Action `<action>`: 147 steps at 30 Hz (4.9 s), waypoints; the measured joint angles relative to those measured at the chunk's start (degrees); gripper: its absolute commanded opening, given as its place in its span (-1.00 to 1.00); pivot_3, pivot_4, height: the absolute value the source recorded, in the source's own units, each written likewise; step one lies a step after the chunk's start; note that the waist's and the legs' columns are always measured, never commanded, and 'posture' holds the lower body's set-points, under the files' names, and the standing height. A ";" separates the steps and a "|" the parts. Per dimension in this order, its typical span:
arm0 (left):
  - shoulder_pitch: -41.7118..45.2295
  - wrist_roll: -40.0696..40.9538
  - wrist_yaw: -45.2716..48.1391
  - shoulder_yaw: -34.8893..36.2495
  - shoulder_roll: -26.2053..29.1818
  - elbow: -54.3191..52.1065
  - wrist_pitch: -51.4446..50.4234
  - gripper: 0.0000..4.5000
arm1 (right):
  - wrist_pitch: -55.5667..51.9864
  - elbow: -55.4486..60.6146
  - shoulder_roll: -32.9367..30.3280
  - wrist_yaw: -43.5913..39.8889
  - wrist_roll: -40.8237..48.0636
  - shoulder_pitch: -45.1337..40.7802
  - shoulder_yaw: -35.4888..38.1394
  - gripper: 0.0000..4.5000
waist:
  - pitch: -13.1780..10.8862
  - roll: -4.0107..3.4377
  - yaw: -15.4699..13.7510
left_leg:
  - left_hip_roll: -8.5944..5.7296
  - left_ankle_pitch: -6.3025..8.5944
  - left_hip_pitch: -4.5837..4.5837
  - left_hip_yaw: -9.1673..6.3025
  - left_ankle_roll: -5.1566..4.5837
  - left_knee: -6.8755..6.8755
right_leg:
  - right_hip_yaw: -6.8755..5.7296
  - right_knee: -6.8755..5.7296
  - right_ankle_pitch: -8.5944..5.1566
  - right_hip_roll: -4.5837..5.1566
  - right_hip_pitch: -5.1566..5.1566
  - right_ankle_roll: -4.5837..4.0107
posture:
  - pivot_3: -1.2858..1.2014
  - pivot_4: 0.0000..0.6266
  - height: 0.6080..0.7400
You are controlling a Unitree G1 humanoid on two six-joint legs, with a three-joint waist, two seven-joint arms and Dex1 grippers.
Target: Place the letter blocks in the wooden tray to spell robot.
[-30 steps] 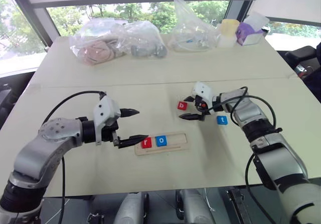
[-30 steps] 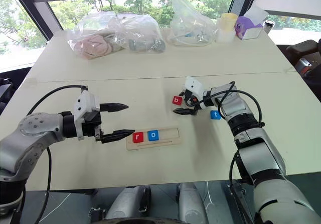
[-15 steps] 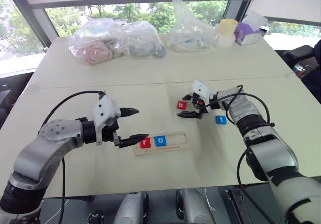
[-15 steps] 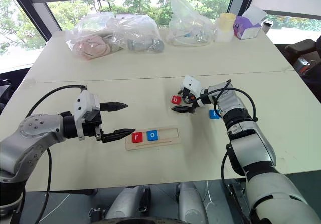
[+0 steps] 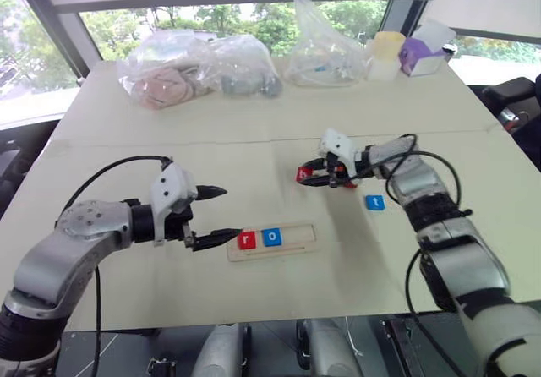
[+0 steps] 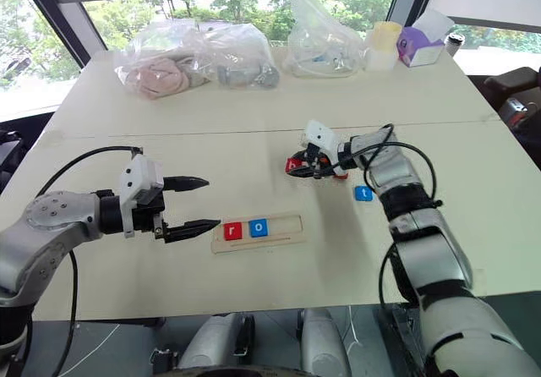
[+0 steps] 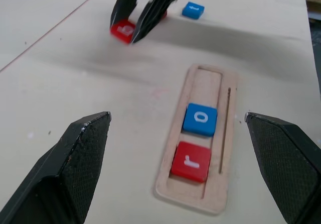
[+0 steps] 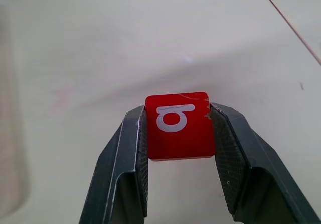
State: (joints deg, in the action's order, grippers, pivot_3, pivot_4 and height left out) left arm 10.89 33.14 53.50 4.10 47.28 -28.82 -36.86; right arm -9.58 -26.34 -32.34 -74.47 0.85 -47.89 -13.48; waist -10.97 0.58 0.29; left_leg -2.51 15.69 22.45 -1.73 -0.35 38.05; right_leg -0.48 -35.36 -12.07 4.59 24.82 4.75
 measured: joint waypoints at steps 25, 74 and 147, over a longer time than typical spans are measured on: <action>0.73 -0.13 0.28 -0.40 -0.04 1.50 1.31 1.00 | -8.97 27.97 -1.88 1.99 1.68 15.83 -9.48 -0.48 | 0.01 0.04 0.32 | 0.04 -0.03 -0.04 0.03 0.02 0.08 | 0.02 -0.04 -0.06 -0.03 -0.03 -0.13 | 0.03 -0.52 0.77; 2.38 -0.15 -2.46 -1.21 -1.04 0.73 1.31 1.00 | -14.16 26.32 -0.89 3.42 3.79 14.63 -10.52 -0.48 | 0.01 0.04 0.34 | 0.04 -0.03 -0.04 0.03 0.02 0.08 | 0.01 -0.04 0.00 -0.05 -0.03 -0.03 | 0.03 -0.52 0.77; 2.82 -1.28 -4.21 -2.20 -2.71 -0.29 1.33 1.00 | -13.23 24.46 4.05 4.46 2.52 13.36 -13.08 0.96 | 0.02 0.05 0.38 | 0.04 -0.04 -0.07 0.03 0.04 0.10 | 0.01 -0.12 0.00 -0.07 -0.03 -0.03 | 0.03 -0.52 0.77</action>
State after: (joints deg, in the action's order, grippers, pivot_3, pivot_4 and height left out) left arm 13.72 31.86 49.29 1.89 44.57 -29.11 -35.53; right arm -22.81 -1.88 -28.28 -70.01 3.37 -34.53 -26.56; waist -10.95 0.63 0.67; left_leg -2.47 15.65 22.37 -1.71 -0.31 38.15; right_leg -0.46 -35.48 -12.07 4.52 24.79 4.72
